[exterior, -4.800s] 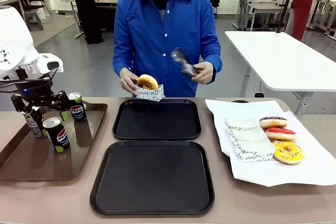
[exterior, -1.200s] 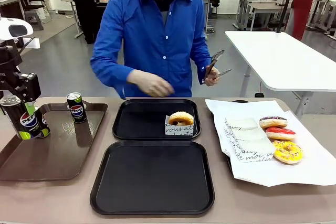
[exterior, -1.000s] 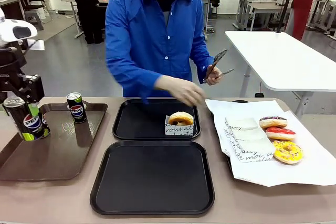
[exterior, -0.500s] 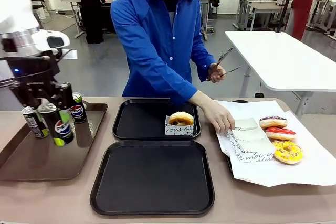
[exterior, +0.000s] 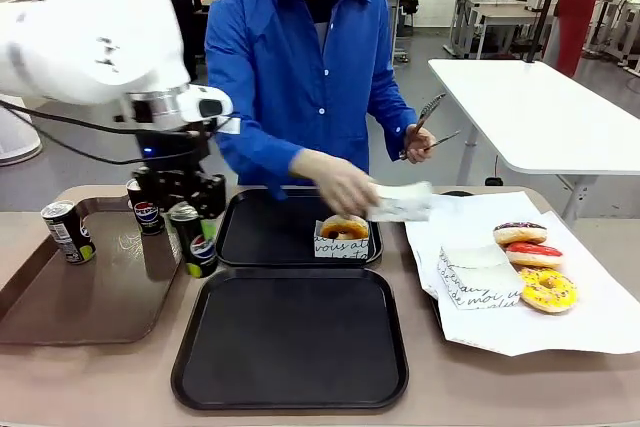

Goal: Set up donuts and drinks on trays.
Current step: Pick up one Pepsi coke and place it on the Flat Tray.

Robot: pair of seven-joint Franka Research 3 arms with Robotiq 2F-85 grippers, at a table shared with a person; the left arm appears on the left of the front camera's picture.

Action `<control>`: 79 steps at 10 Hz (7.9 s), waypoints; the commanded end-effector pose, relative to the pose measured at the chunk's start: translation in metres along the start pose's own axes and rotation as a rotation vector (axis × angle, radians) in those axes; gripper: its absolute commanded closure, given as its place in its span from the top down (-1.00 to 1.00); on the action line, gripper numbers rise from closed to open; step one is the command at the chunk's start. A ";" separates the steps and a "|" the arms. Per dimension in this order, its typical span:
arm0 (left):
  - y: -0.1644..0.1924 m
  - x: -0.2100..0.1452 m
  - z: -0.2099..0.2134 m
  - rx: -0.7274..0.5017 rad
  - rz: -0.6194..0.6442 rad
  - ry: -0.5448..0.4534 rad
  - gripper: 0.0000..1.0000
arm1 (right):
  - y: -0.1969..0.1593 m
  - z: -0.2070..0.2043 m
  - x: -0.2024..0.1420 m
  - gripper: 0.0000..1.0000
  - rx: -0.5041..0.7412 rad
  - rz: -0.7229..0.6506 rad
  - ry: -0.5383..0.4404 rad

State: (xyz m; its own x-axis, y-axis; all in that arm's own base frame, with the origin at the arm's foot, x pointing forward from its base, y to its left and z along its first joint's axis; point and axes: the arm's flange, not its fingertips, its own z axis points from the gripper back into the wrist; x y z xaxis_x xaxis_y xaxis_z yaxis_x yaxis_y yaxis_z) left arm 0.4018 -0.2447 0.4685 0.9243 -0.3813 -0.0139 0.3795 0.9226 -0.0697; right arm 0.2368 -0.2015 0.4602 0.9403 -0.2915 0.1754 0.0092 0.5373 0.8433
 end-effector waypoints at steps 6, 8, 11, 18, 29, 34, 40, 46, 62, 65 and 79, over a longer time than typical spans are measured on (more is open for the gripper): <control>0.068 -0.146 0.104 -0.092 -0.101 0.039 0.17 | -0.001 -0.002 -0.003 1.00 0.001 -0.001 0.001; 0.077 -0.132 0.100 -0.114 -0.079 0.042 0.17 | -0.001 -0.002 -0.003 1.00 0.001 -0.001 0.001; 0.076 -0.162 0.115 -0.127 -0.083 0.054 0.17 | -0.001 -0.002 -0.003 1.00 0.001 -0.001 0.001; 0.076 -0.162 0.115 -0.127 -0.083 0.054 0.17 | -0.001 -0.002 -0.003 1.00 0.001 -0.001 0.001; 0.019 0.038 0.034 0.082 -0.143 -0.118 0.17 | -0.001 -0.002 -0.003 1.00 0.001 -0.001 0.001; 0.024 0.061 0.003 0.102 -0.140 -0.138 0.17 | -0.001 -0.002 -0.003 1.00 0.001 -0.001 0.001; 0.140 -0.119 0.148 -0.020 -0.165 -0.094 0.17 | -0.001 -0.002 -0.003 1.00 0.001 -0.001 0.001; 0.143 -0.108 0.146 -0.027 -0.139 -0.102 0.17 | -0.001 -0.002 -0.003 1.00 0.001 -0.001 0.001; 0.006 0.112 -0.040 0.107 -0.091 -0.054 0.17 | -0.001 -0.002 -0.003 1.00 0.001 -0.001 0.001; 0.001 0.116 -0.060 0.126 -0.086 -0.075 0.17 | -0.001 -0.002 -0.003 1.00 0.001 -0.001 0.001; -0.006 0.096 -0.050 0.092 0.042 -0.070 1.00 | -0.001 -0.002 -0.003 1.00 0.001 -0.001 0.001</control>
State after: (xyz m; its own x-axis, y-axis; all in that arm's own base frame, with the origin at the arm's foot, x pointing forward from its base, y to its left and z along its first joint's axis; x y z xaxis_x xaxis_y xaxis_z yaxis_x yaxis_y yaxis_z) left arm 0.5036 -0.2903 0.4093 0.9136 -0.4031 0.0544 0.4027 0.9152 0.0170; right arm 0.2362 -0.2017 0.4600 0.9398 -0.2932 0.1754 0.0100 0.5367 0.8437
